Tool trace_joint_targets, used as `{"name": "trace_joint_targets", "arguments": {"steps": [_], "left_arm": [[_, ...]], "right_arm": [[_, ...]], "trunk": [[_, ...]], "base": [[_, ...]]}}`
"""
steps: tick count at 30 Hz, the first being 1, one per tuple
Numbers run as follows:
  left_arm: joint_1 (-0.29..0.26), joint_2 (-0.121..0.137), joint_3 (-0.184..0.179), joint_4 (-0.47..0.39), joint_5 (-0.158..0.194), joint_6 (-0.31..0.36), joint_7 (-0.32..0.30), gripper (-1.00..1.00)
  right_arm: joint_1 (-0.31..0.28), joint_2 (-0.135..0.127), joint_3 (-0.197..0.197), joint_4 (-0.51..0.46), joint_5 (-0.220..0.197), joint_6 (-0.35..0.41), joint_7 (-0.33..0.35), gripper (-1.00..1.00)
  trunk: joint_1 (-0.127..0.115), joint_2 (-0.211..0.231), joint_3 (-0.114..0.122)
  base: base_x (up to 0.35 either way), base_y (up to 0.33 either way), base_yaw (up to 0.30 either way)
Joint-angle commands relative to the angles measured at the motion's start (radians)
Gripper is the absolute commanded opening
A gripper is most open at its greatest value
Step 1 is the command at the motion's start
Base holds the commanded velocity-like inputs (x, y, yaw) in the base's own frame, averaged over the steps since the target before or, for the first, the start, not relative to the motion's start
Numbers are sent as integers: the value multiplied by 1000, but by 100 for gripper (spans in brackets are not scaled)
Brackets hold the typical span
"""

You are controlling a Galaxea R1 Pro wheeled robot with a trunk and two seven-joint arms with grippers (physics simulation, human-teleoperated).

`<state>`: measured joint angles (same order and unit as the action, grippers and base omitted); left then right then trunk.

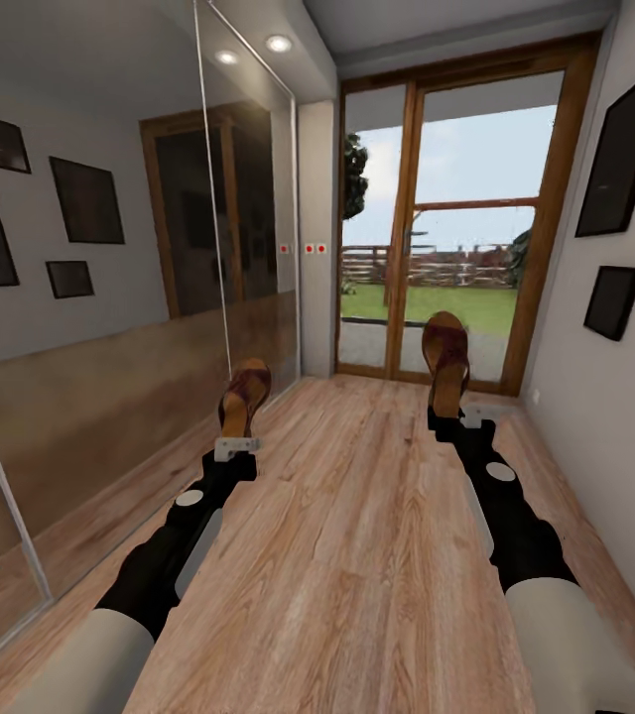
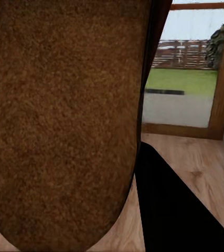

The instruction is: Pick up the two gym shoes and the two sandals from the corridor floor and place them onto the hallstand (shoe rack) in the corridor, making sure they are on the rack and not on the floor. Arrange them so the two gym shoes are next to each other and the two sandals are next to each other.

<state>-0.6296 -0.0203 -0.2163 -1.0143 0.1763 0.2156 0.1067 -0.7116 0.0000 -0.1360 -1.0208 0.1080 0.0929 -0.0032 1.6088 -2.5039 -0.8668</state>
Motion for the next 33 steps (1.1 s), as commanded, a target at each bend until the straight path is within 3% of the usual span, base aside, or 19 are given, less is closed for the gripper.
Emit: {"name": "trace_joint_targets", "arguments": {"steps": [1, 6, 9, 11, 15, 21, 33], "left_arm": [[-1, 0, -3, -1, 6, 5, 7, -100], [0, 0, -3, -1, 6, 2, 6, -100], [8, 0, -3, -1, 7, -37, 7, -100], [55, 0, -3, -1, 15, -106, 8, -100], [88, 2, -1, -2, 19, -129, 8, -100], [107, 2, -1, -3, 19, -135, 8, -100], [112, 1, -3, -4, 20, -136, 8, -100]], "right_arm": [[0, 0, -1, -2, 7, 7, -1, -100], [0, 0, -1, -2, 7, 7, -1, -100], [0, 0, -1, -2, 6, 7, -1, -100], [4, 0, -1, 2, 6, -3, 0, -100], [46, 1, -1, 12, 6, -7, 0, -100], [108, 1, -1, 13, 7, -20, -4, -100], [115, 0, 1, 25, 5, -21, -4, -100]], "trunk": [[0, -1, -1], [0, -1, -1], [0, -1, -1], [0, -1, -1], [0, -1, -1], [0, -1, -1], [0, -1, -1]], "base": [[-2, -2, 290], [0, 0, 290], [0, 0, 290], [0, 0, 290], [0, 0, 290], [0, 0, 290], [0, 0, 290]]}}
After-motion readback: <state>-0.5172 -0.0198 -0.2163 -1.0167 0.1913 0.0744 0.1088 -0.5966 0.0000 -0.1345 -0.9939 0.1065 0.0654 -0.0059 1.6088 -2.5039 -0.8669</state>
